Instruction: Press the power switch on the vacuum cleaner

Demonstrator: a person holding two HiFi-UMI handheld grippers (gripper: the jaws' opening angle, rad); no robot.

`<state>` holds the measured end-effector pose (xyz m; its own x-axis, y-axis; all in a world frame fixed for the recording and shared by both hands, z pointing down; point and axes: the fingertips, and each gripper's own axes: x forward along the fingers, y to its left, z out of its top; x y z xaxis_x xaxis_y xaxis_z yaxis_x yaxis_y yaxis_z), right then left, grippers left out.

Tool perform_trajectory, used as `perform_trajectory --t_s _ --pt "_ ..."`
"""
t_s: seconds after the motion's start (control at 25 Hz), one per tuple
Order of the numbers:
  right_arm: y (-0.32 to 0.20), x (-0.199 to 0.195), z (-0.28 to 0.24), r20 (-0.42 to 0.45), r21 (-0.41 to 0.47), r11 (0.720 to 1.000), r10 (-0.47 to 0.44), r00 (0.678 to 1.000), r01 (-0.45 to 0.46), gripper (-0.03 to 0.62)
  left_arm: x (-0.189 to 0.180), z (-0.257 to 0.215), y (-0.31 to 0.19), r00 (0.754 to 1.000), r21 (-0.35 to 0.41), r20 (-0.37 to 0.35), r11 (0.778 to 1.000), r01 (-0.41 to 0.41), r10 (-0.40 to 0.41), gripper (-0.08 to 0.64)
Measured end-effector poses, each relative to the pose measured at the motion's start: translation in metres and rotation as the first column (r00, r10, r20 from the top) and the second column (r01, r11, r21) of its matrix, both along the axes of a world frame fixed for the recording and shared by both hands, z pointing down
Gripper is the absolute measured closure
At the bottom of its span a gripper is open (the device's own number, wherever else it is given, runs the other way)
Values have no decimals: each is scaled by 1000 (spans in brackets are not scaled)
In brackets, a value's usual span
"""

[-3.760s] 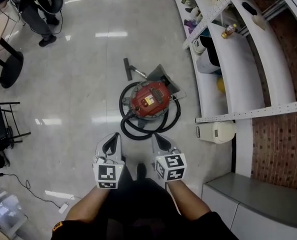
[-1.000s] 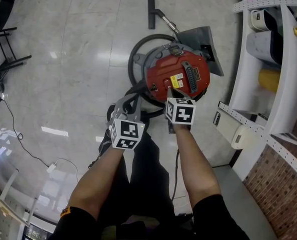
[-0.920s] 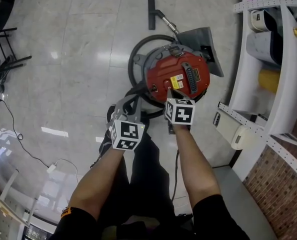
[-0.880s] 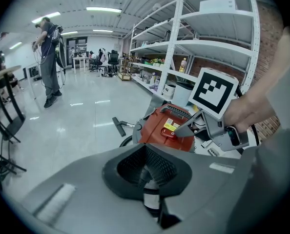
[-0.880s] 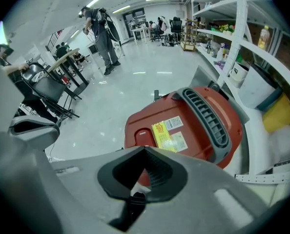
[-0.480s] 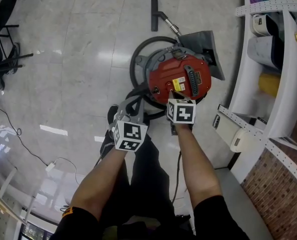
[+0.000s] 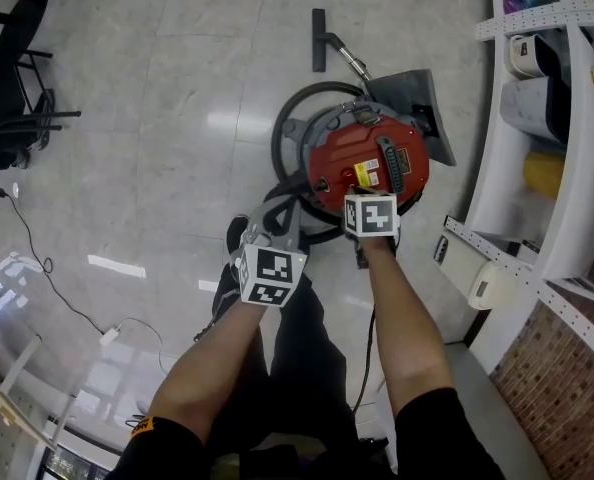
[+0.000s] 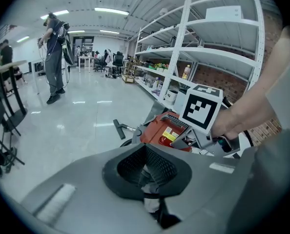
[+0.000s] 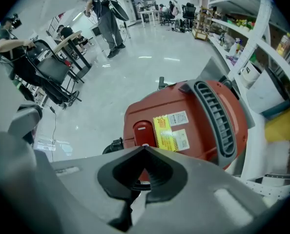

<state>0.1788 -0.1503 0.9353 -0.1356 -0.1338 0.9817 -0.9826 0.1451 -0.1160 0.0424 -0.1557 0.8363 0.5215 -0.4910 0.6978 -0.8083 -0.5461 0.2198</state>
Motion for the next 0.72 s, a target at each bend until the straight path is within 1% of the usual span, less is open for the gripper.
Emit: perform_trajectory --t_s 0.08,0.2,0.32,0.56,0.72 --pt "1 1 2 1 3 1000 6 1000 -6 600 1 -4 -2 1000 11 -7 1000 2 -2 545" --pt "4 2 -3 8 33 999 20 1000 -20 600 0 -7 -4 1000 15 -9 1000 8 -8 545" --pt "12 0 -17 38 63 997 39 998 -42 600 1 -13 -4 1000 11 -15 1000 10 -10 545" --pt "28 -9 -70 91 127 990 55 994 -67 600 5 -53 -5 999 8 -33 1000 21 -21 545" --pt "32 -14 -117 138 195 975 82 987 -108 600 8 -90 -4 999 17 -52 1000 13 -12 545"
